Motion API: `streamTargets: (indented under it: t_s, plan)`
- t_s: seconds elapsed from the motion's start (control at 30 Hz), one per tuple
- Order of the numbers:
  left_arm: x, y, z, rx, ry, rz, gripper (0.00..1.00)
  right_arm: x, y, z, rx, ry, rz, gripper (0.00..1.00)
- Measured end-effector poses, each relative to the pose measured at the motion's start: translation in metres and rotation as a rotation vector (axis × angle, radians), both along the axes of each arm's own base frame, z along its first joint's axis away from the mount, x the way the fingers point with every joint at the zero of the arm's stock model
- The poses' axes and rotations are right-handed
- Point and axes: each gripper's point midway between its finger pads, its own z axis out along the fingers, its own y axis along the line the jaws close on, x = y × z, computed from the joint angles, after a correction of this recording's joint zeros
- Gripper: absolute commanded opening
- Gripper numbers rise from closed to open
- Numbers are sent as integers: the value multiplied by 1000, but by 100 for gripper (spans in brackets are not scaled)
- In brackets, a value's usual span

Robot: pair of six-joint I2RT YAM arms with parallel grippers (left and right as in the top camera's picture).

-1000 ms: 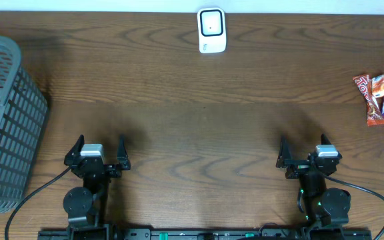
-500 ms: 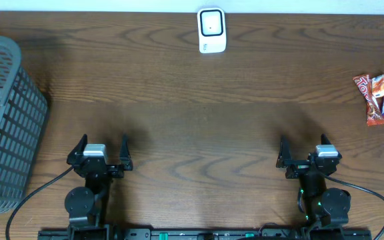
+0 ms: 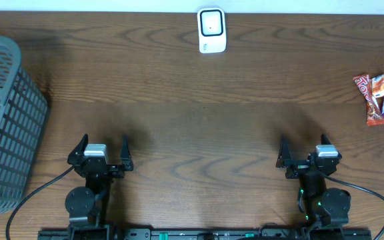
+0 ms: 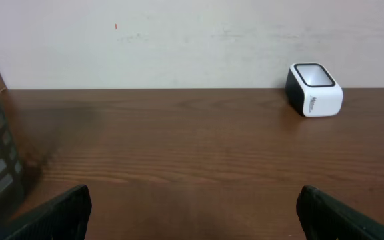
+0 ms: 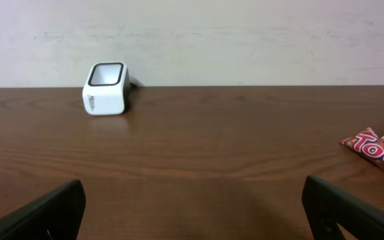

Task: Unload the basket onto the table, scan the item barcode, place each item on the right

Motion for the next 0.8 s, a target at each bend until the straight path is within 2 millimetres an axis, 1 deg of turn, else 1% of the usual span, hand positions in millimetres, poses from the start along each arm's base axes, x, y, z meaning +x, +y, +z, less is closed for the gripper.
streamTargets:
  t_s: [0.47, 0.8]
  plan:
    - [0, 1, 0, 1, 1, 5, 98, 0, 0, 0, 0, 0, 0, 99]
    - [0, 12, -2, 21, 12, 70, 98, 0, 0, 0, 0, 0, 0, 99]
